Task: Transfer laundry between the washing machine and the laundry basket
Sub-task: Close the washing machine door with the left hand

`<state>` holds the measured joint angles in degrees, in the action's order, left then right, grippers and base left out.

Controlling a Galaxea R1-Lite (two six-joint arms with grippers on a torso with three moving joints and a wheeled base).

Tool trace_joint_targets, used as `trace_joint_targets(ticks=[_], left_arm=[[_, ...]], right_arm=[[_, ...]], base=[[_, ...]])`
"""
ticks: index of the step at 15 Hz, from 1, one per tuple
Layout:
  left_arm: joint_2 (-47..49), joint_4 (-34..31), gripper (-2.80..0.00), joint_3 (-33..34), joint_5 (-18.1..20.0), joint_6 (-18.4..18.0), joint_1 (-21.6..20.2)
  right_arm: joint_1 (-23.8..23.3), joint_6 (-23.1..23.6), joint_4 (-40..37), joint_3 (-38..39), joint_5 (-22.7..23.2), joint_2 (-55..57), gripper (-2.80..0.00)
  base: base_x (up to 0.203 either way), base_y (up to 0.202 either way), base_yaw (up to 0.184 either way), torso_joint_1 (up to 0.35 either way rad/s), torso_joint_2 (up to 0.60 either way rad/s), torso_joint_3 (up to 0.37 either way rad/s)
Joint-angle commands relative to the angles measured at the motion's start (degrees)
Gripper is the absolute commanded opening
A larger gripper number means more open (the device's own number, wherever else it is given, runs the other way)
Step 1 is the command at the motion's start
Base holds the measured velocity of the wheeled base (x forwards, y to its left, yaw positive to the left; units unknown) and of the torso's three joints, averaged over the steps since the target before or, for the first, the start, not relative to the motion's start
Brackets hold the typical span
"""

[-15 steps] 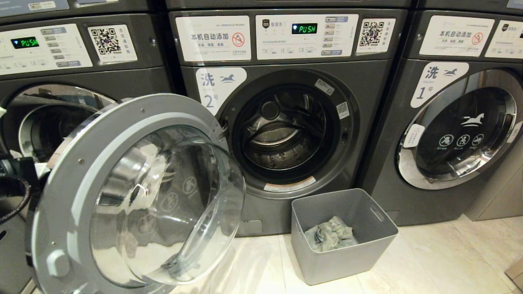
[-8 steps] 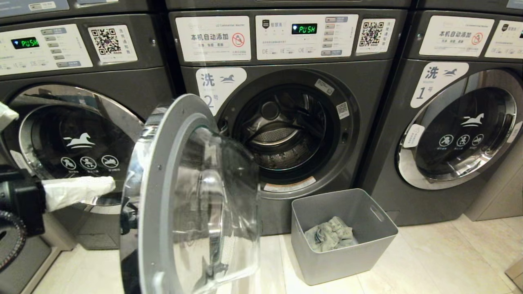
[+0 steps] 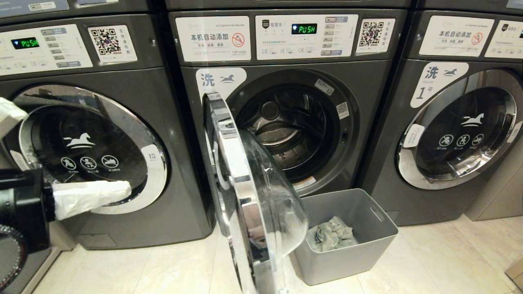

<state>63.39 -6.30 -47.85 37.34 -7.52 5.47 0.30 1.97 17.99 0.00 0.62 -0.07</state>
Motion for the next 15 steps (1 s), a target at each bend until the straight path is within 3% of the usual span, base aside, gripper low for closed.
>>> trace_joint_targets(ticks=[1,4,10,13,15], left_arm=[[0.4,0.1,-2.80,-0.1,0.2,-0.1,1.9],[2.5,1.6,-2.80,-1.1,0.1,-0.2,4.7],[18.0,12.8,-2.80,-8.9,-0.5,-0.3,10.0],[19.7,17.2,-2.80,-10.8,-8.9,0.3,10.5],[18.5,21.0,-2.80,-10.0,-18.7,3.6,10.6]], right_arm=[[0.0,0.0,0.1,2.3,0.0,0.1,-2.80],[0.0,0.1,0.1,2.3,0.0,0.1,-2.80],[0.0,0.3,0.1,2.3,0.1,0.1,-2.80],[0.0,0.7,0.1,2.3,0.2,0.1,-2.80],[0.0,0.6,-0.1,2.3,0.3,0.1,-2.80]], base=[[0.000,0.000,0.000,0.000,0.00,0.000],[0.000,0.000,0.000,0.000,0.00,0.000],[0.000,0.000,0.000,0.000,0.00,0.000],[0.000,0.000,0.000,0.000,0.00,0.000],[0.000,0.000,0.000,0.000,0.00,0.000]])
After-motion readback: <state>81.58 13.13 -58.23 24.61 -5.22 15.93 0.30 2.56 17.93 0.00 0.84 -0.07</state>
